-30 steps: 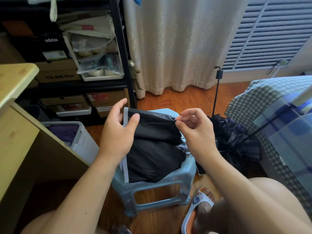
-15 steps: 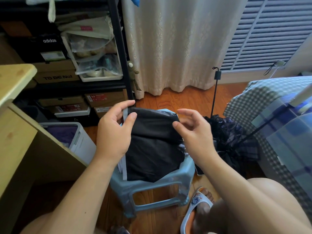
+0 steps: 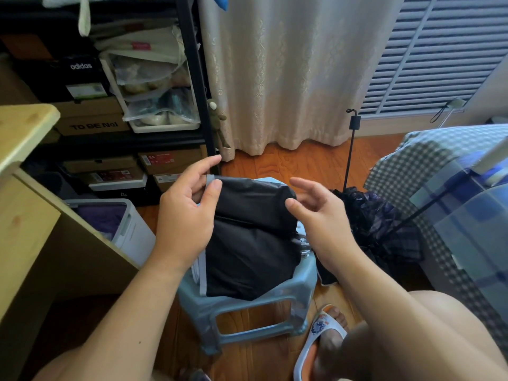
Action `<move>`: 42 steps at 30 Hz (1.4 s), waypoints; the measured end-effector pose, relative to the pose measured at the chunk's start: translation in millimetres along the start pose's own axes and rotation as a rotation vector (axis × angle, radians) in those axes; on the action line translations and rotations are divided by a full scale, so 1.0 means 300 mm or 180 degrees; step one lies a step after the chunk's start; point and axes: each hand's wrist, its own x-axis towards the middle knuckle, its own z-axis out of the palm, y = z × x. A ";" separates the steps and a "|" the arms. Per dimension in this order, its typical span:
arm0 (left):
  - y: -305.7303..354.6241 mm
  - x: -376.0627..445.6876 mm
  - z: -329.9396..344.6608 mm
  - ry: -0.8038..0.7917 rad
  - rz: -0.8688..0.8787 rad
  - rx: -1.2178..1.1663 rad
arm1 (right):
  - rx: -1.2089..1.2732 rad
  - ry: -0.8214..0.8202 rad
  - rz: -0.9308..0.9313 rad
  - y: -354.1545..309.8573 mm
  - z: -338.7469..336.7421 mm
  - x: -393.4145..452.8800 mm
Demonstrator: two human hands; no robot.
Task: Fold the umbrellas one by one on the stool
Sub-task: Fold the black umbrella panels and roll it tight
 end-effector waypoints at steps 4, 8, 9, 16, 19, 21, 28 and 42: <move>-0.014 0.006 -0.003 0.0132 0.0061 0.0284 | 0.0676 0.0176 -0.0255 -0.028 -0.030 0.005; 0.003 0.006 -0.004 0.0108 0.0033 0.0051 | 0.0451 -0.0061 0.0286 -0.018 -0.030 0.012; 0.008 0.003 -0.003 0.0086 0.0017 -0.0055 | 0.0178 -0.0128 0.0341 -0.012 -0.029 0.012; -0.008 0.002 -0.023 0.0003 -0.0156 -0.0373 | 0.0419 -0.0094 -0.0115 -0.016 -0.031 0.011; -0.016 -0.001 -0.025 0.0062 -0.0184 -0.0427 | 0.0285 0.0187 -0.0289 -0.007 -0.033 0.013; -0.016 -0.004 -0.023 0.0069 -0.0152 -0.0418 | 0.0284 0.0285 -0.0339 -0.007 -0.024 0.007; -0.005 -0.005 -0.036 -0.0102 -0.0187 -0.0526 | 0.0503 0.0132 -0.0294 -0.005 -0.021 0.001; 0.002 -0.042 -0.081 -0.0690 -0.0087 -0.0521 | 0.1048 -0.0377 0.0699 -0.017 -0.025 0.015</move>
